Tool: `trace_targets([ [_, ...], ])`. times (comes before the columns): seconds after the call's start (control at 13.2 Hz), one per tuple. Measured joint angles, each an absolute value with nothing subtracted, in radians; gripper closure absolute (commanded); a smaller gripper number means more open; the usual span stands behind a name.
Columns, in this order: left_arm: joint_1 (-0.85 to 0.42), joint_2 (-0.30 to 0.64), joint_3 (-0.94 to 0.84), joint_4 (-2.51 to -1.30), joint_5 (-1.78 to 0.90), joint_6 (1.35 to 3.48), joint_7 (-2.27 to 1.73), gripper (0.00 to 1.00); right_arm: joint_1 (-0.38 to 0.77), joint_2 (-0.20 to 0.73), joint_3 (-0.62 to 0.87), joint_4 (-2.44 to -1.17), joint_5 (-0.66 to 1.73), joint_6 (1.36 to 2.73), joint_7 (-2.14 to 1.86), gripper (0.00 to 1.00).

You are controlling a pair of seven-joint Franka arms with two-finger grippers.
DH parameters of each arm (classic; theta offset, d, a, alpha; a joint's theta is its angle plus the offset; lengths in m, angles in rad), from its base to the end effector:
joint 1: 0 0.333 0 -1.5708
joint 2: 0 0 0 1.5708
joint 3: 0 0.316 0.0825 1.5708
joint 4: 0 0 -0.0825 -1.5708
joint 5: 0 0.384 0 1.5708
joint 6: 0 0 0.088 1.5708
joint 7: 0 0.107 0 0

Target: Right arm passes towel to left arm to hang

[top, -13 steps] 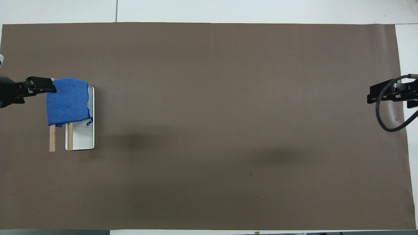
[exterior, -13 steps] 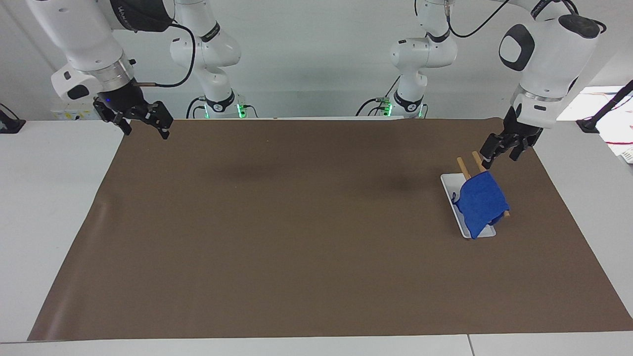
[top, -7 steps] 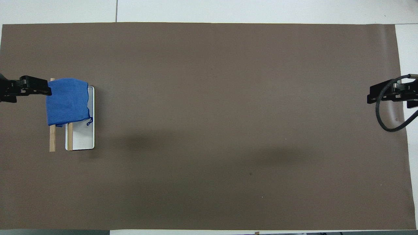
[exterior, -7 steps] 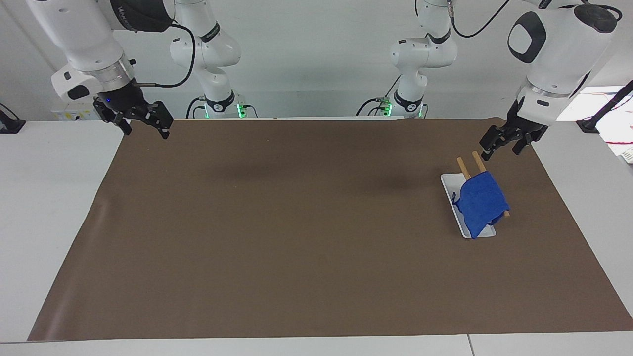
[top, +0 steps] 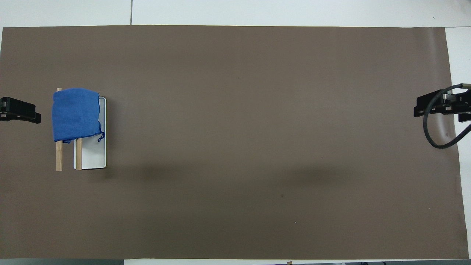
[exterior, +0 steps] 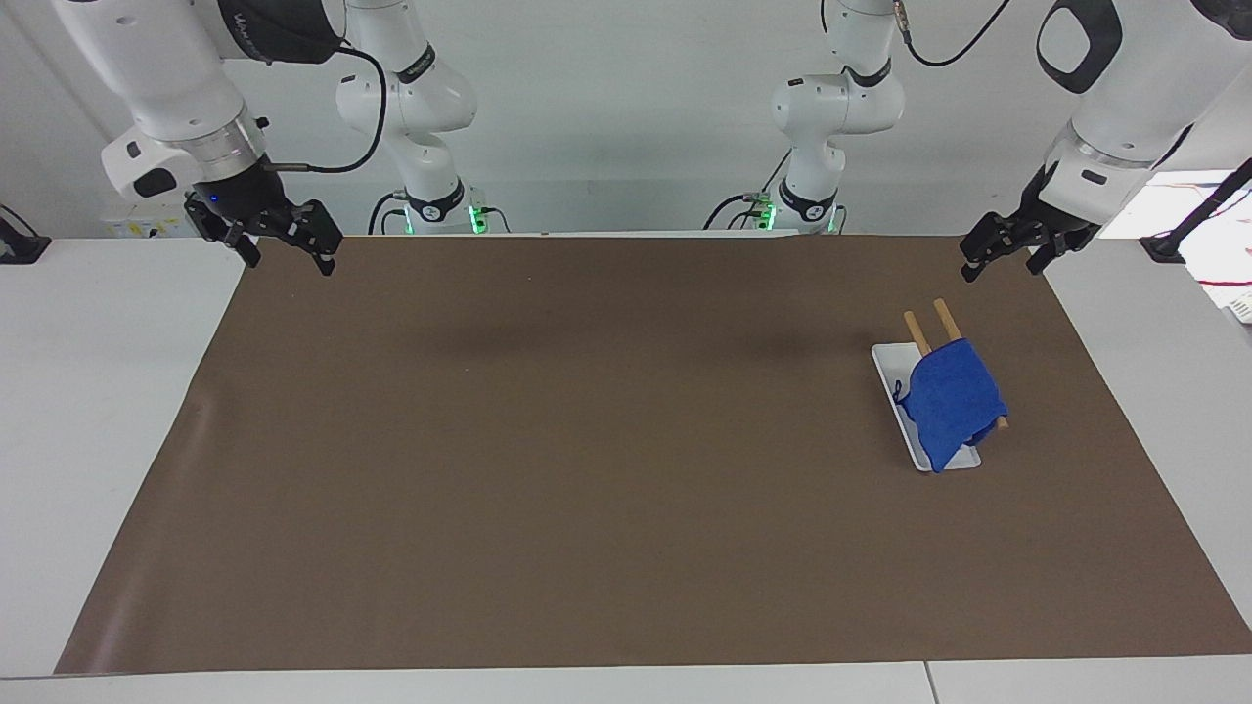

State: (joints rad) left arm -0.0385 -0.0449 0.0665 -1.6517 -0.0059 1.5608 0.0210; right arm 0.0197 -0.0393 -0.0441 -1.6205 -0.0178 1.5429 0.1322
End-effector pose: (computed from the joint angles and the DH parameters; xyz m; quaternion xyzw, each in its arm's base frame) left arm 0.5378 0.0152 0.6100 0.9997 0.0035 -0.0229 0.0050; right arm 0.5385 -0.0156 0.6202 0.9967 -0.0782 -0.0187 0.0091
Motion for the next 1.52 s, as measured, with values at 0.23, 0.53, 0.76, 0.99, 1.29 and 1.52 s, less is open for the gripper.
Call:
trace_targets([
  [0.23,-0.028,-0.059,0.071,-1.655,-0.006,1.548,0.042,0.0,0.02,-0.039,-0.044,-1.62,-0.018,1.543,0.132,0.0],
  [0.53,-0.021,-0.063,0.069,-1.656,-0.006,1.552,0.043,0.0,0.02,-0.039,-0.044,-1.62,-0.018,1.543,0.132,0.0],
  [0.76,-0.022,-0.063,0.067,-1.656,-0.006,1.562,0.043,0.0,0.02,-0.039,-0.044,-1.62,-0.018,1.543,0.132,0.0],
  [0.99,-0.022,-0.063,0.065,-1.656,-0.007,1.564,0.043,0.0,0.02,-0.039,-0.044,-1.62,-0.018,1.543,0.132,0.0],
  [1.29,-0.022,-0.063,0.065,-1.656,-0.007,1.565,0.043,0.0,0.02,-0.039,-0.044,-1.62,-0.018,1.543,0.132,0.0],
  [1.52,-0.022,-0.063,0.065,-1.656,-0.007,1.565,0.043,0.0,0.02,-0.039,-0.044,-1.62,-0.018,1.543,0.132,0.0],
])
